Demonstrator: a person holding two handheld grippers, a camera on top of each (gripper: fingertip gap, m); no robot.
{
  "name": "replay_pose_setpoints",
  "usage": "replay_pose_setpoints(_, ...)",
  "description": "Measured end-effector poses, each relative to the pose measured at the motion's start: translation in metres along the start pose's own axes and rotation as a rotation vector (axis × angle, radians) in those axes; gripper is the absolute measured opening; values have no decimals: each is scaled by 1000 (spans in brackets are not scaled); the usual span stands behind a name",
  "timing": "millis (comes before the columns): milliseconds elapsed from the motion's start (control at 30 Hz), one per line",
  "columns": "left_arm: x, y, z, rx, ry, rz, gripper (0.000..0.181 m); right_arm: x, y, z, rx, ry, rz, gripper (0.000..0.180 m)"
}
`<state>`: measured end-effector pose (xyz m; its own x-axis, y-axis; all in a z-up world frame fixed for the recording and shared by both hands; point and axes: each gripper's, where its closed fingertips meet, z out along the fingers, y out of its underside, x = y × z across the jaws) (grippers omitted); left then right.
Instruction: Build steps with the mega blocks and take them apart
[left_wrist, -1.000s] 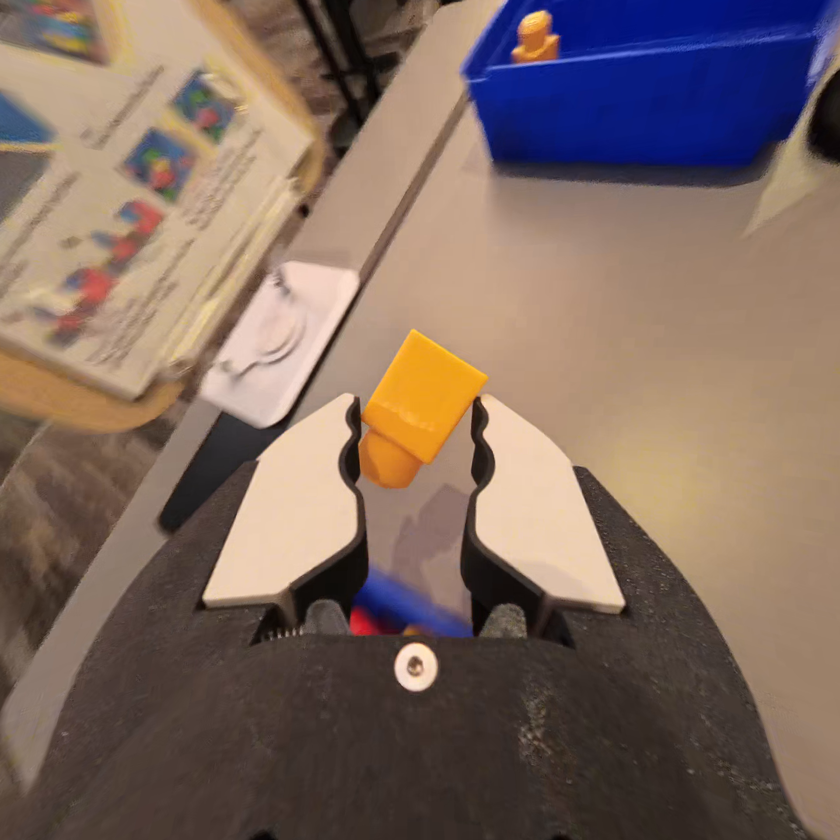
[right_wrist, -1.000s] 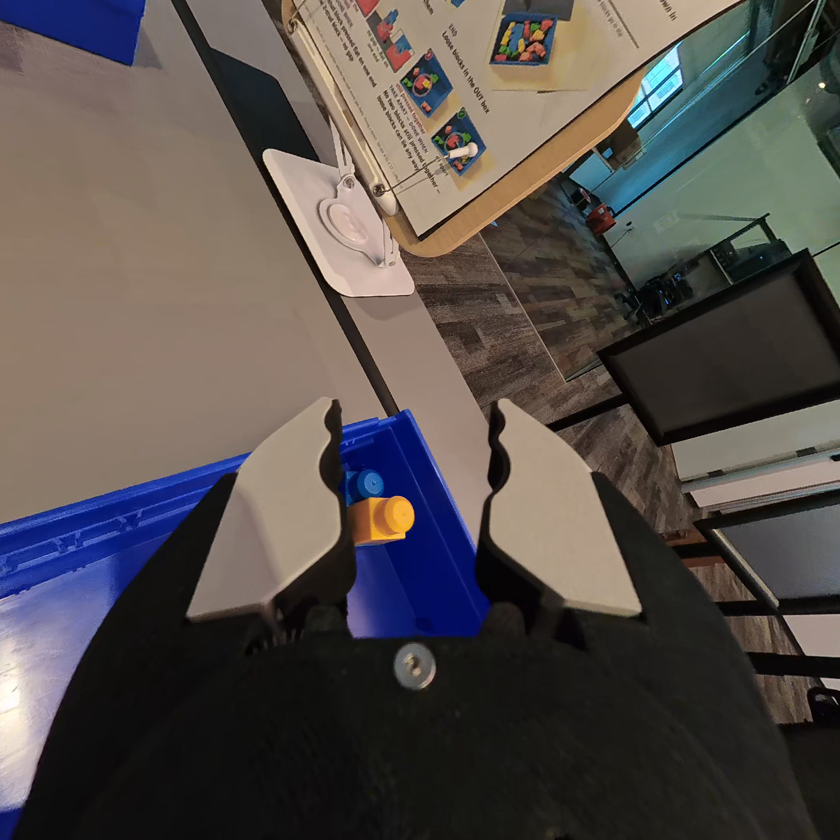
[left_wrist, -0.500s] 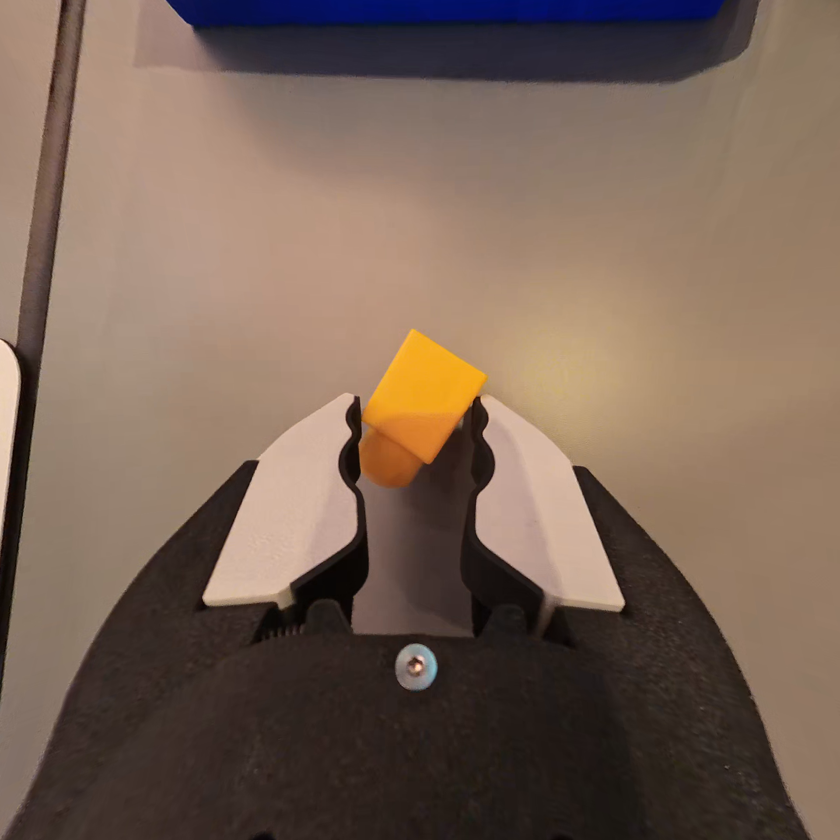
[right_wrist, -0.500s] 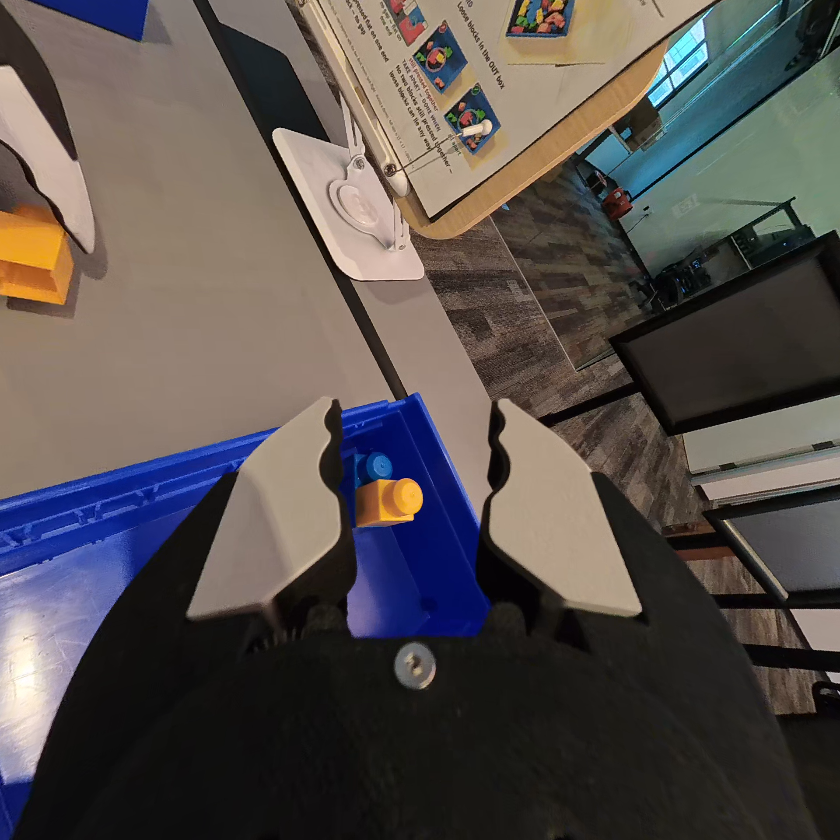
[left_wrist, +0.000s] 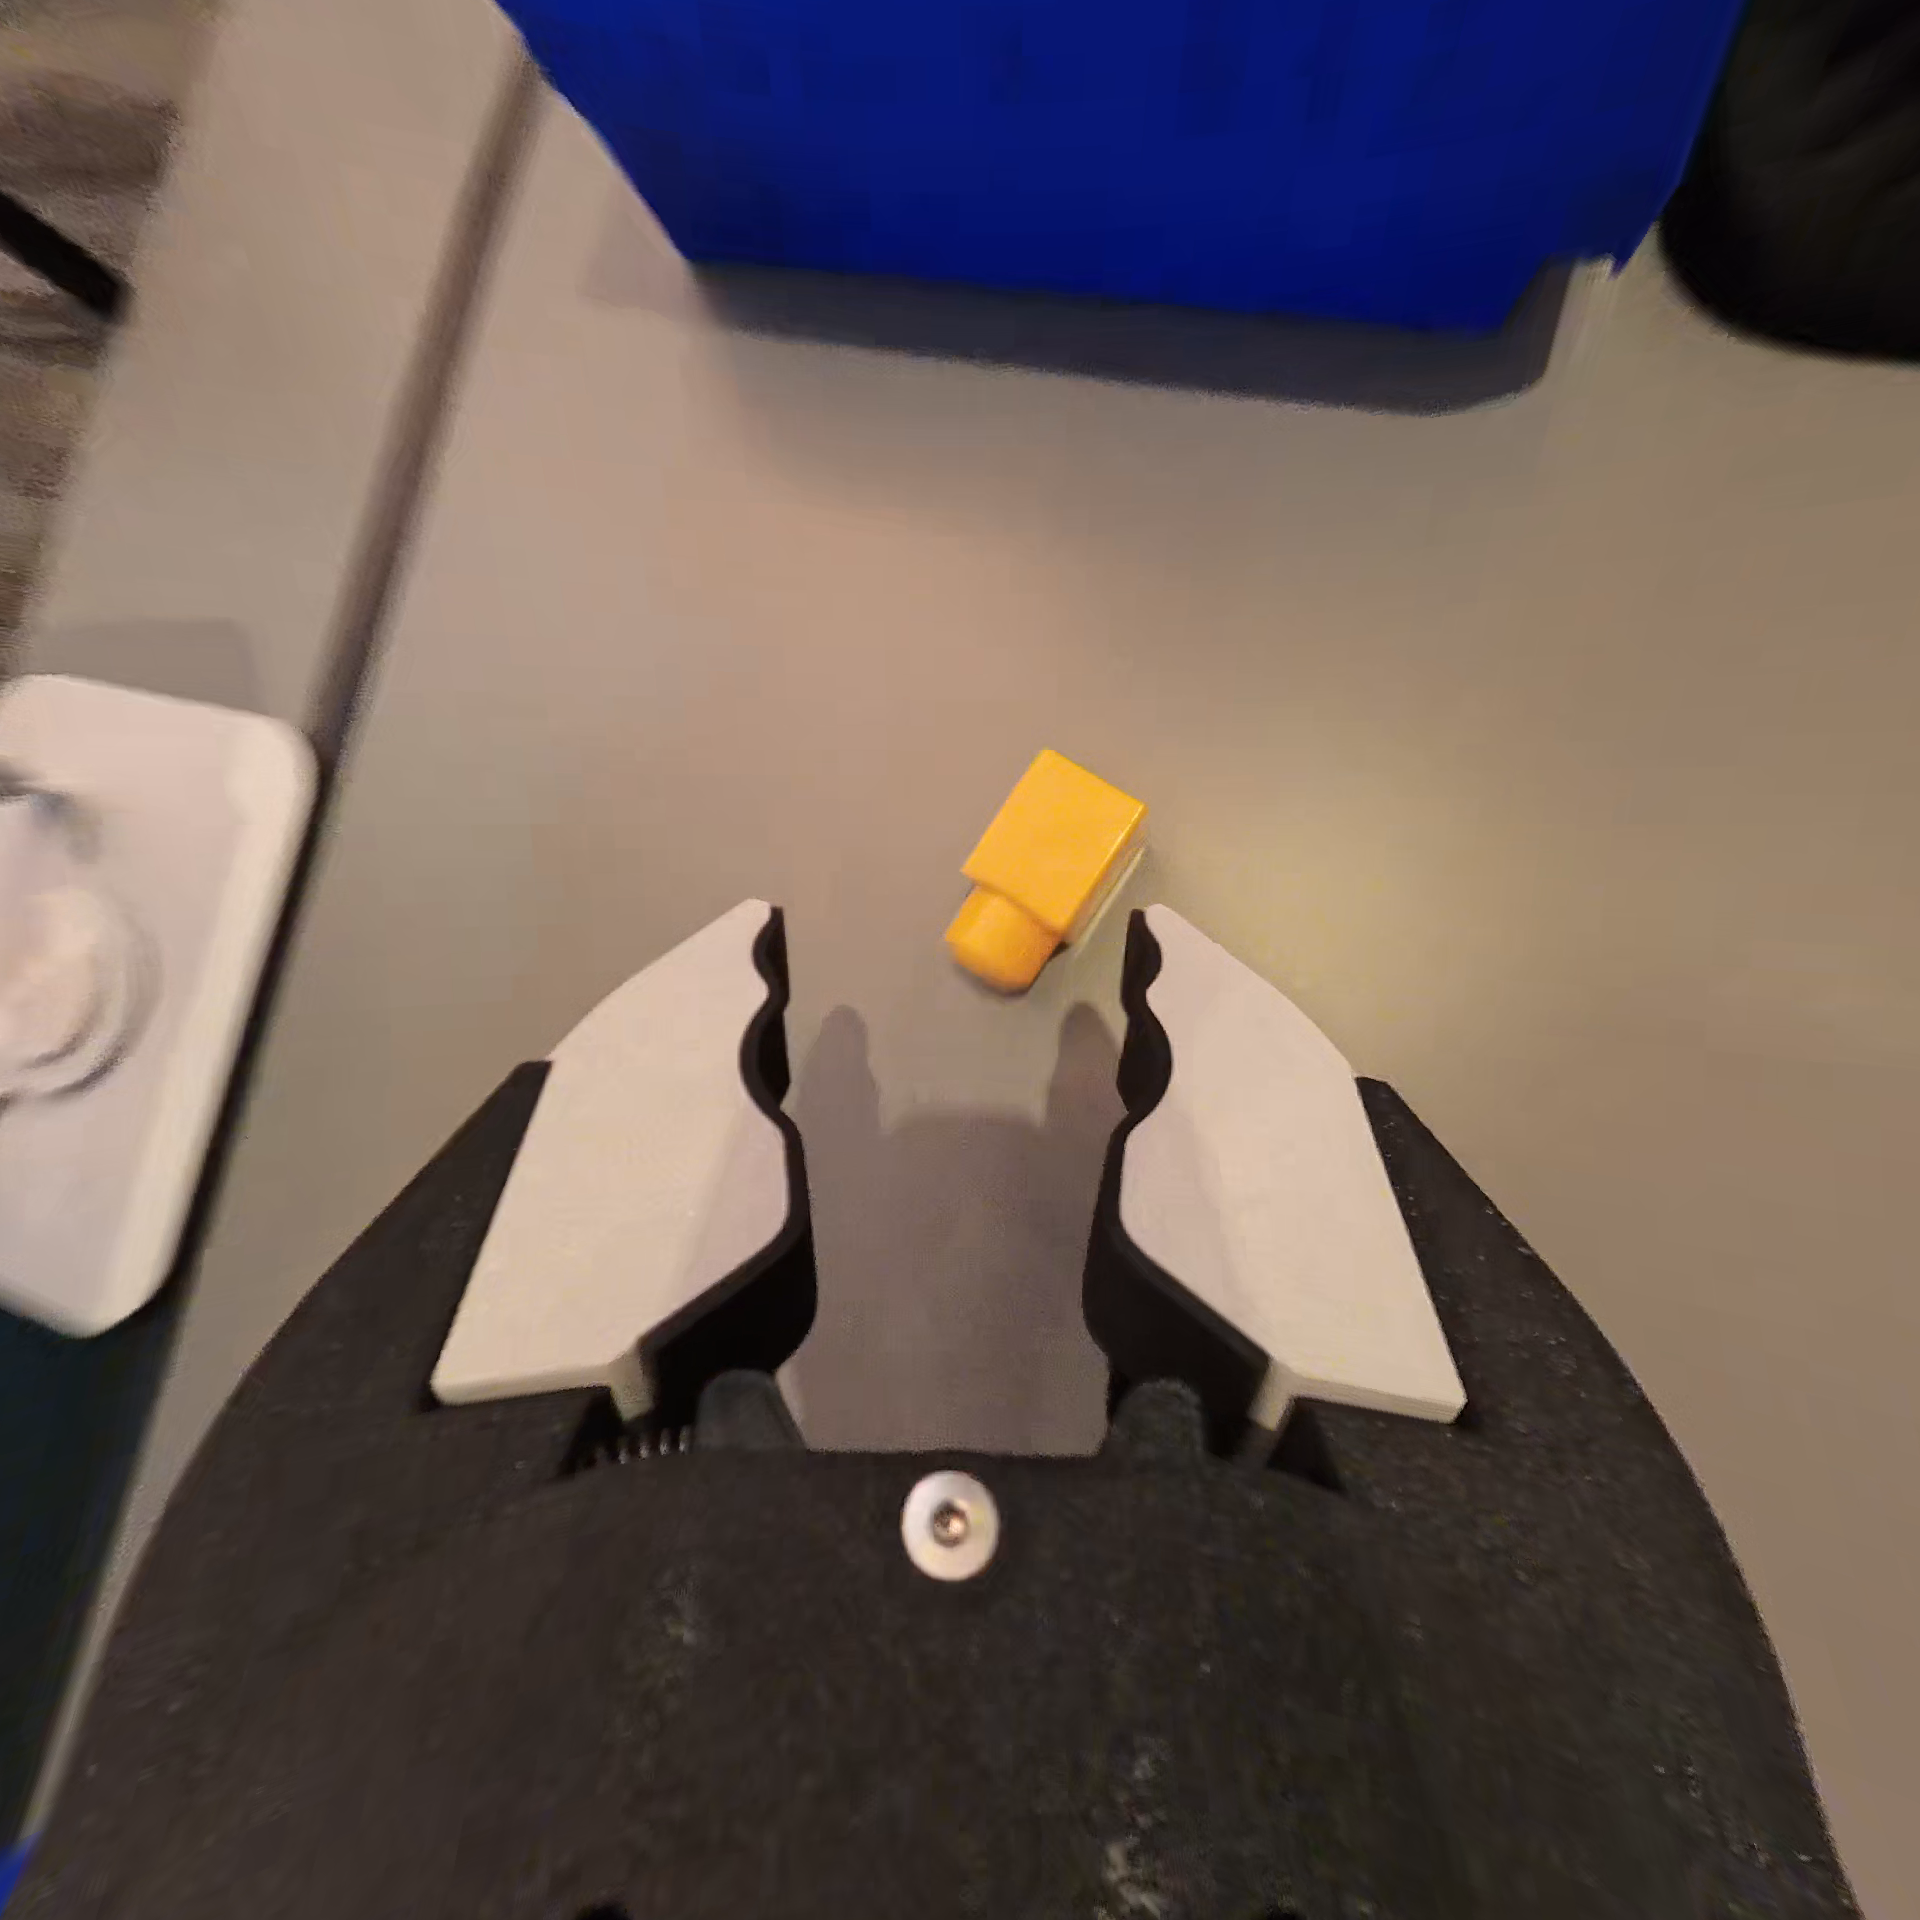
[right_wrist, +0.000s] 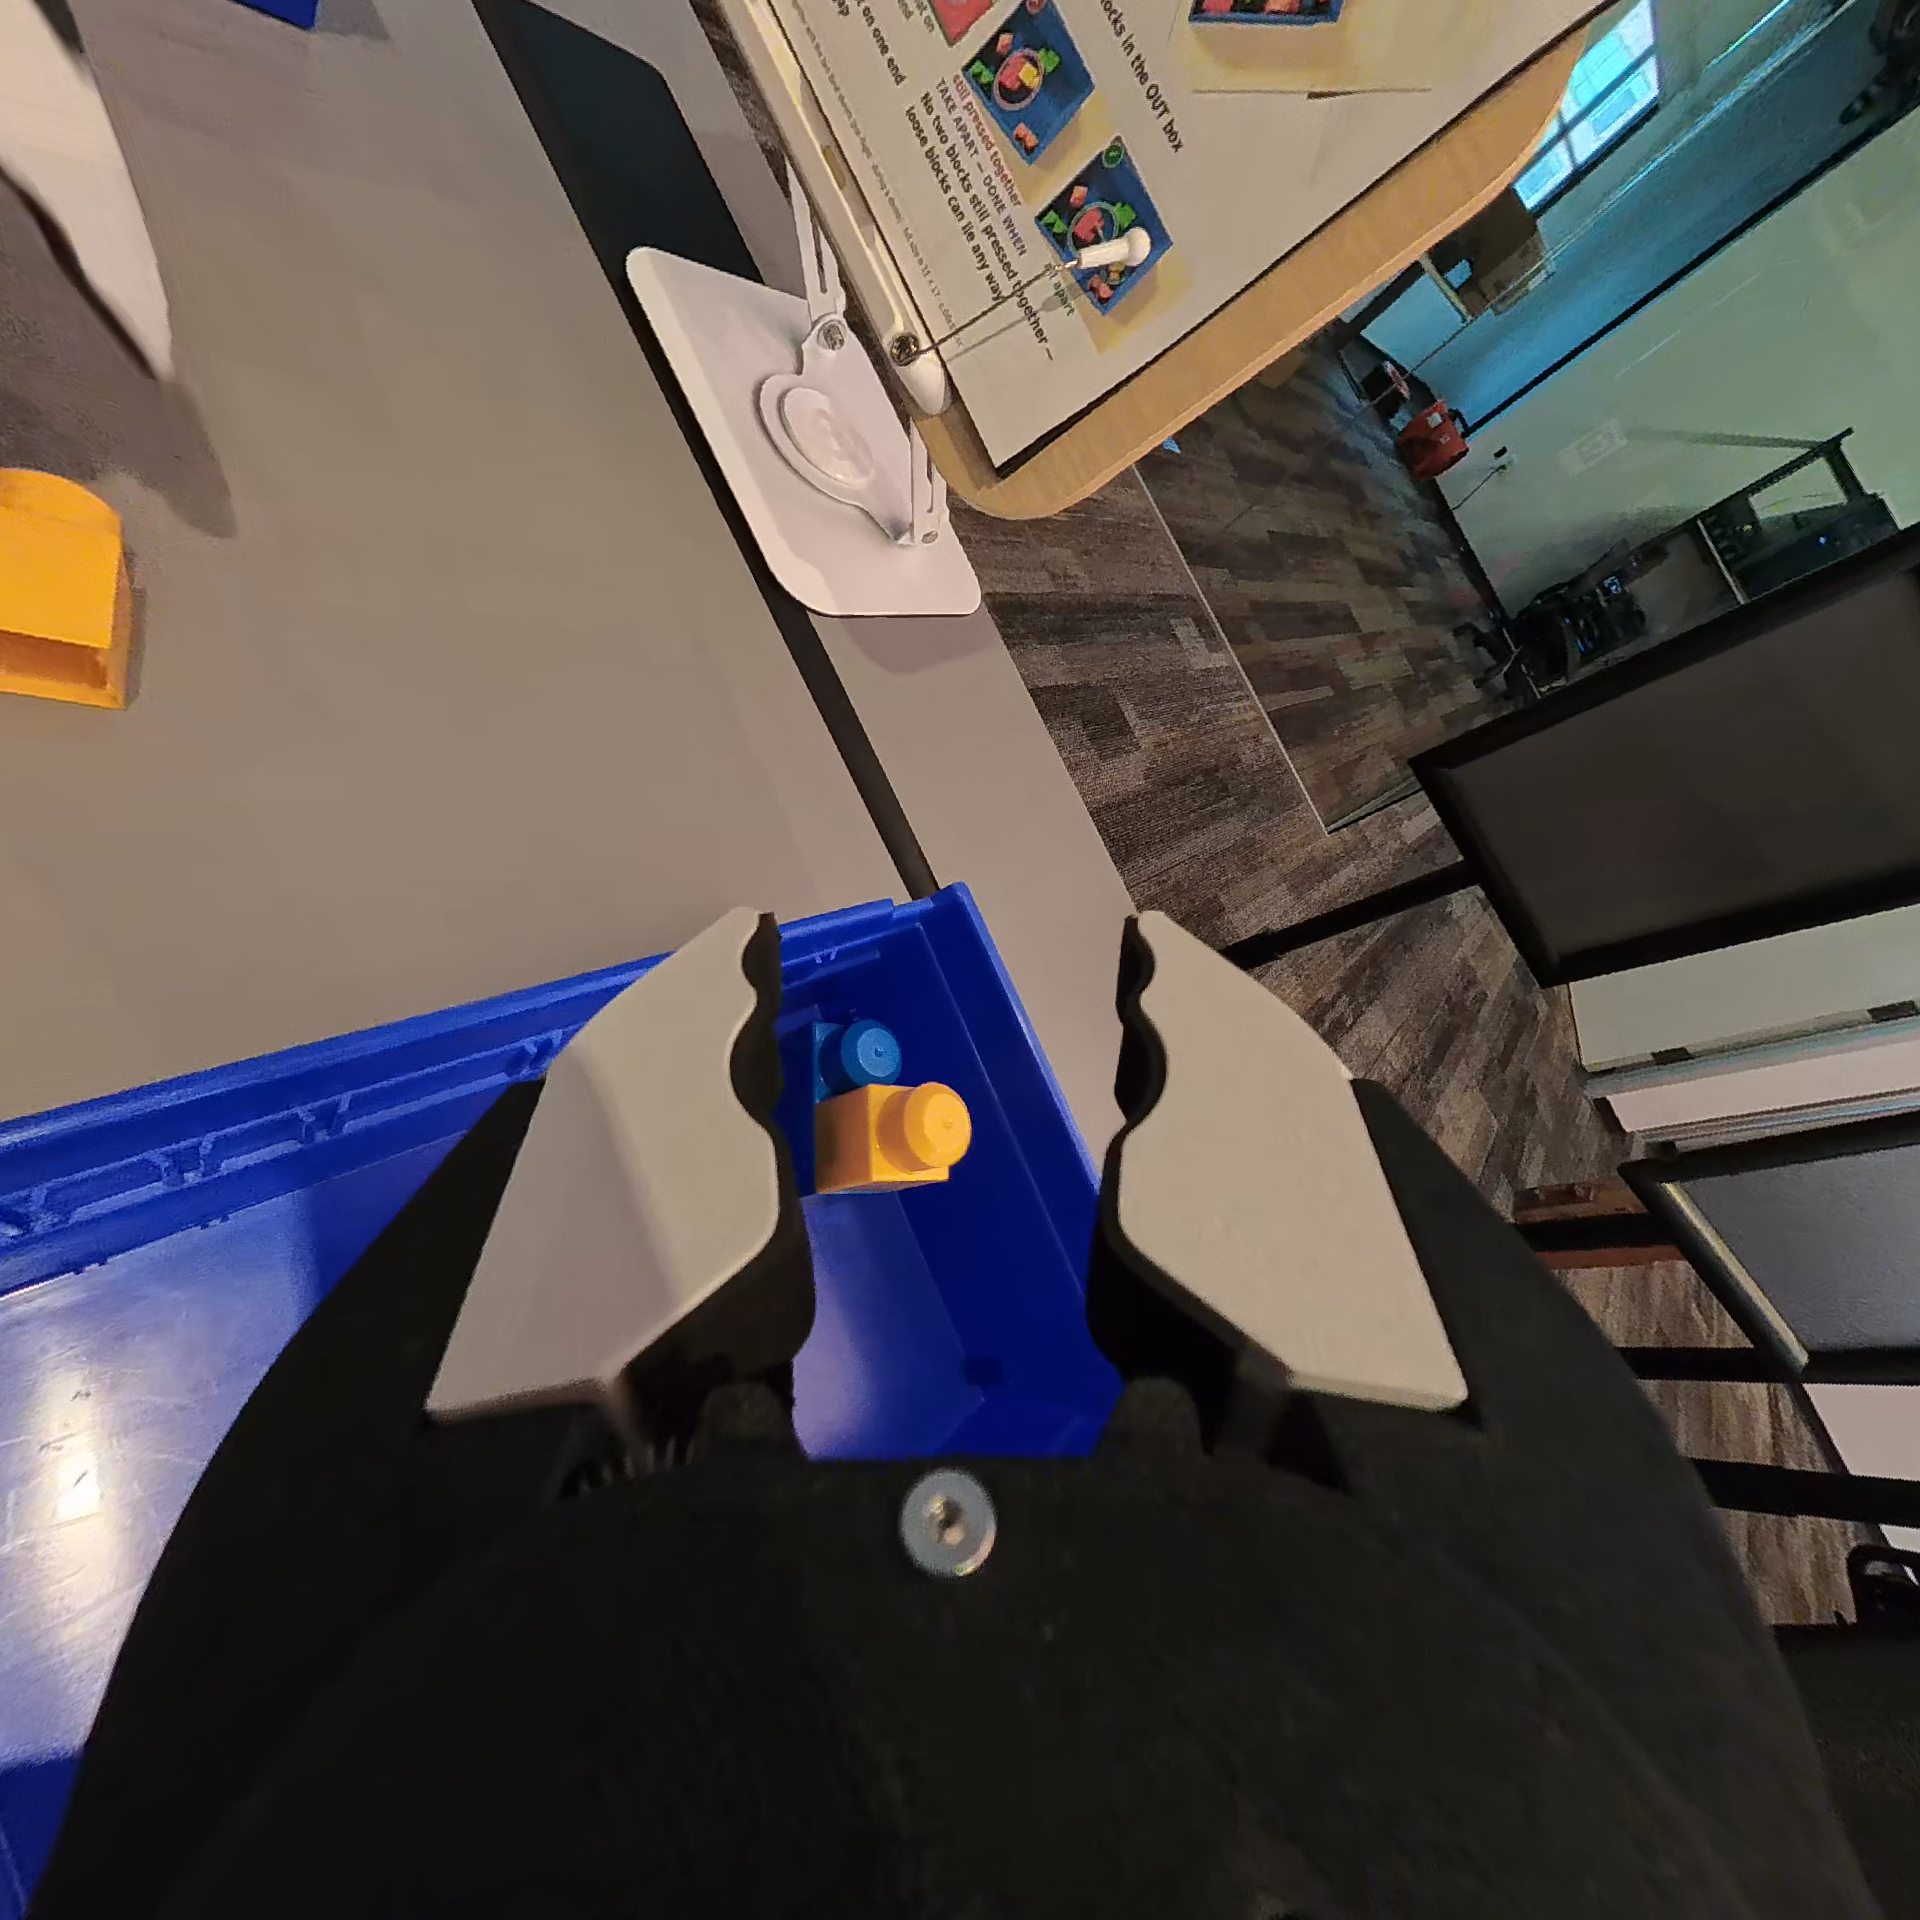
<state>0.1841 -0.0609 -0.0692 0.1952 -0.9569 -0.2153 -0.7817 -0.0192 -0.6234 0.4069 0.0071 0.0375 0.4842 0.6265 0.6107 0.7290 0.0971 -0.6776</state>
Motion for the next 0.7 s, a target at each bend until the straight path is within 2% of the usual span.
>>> replay_pose_setpoints(67,-18,6,-59,4,-104,16,63,2,2,-2,4,6,9,63)
replay_pose_setpoints(133,-38,39,-121,-75,-222,11,61,4,5,-3,3,11,18,63)
replay_pose_setpoints(233,-61,122,-198,-234,-353,-89,62,5,6,-2,3,11,24,63)
replay_pose_setpoints(300,-72,183,-229,-298,-389,-190,57,3,4,0,6,5,22,63)
replay_pose_setpoints(400,-76,264,-238,-363,-300,-455,53,-4,2,8,-2,-20,8,63)
replay_pose_setpoints(467,-79,294,-228,-337,-236,-558,57,-10,2,14,-14,-40,-1,63)
replay_pose_setpoints(567,-77,321,-214,-409,-186,-568,57,-17,4,19,-22,-68,-1,63)
replay_pose_setpoints(600,-75,321,-209,-428,-166,-551,62,-17,5,20,-27,-71,-1,63)
replay_pose_setpoints(700,-79,317,-200,-458,-165,-527,64,-18,5,22,-28,-75,1,63)
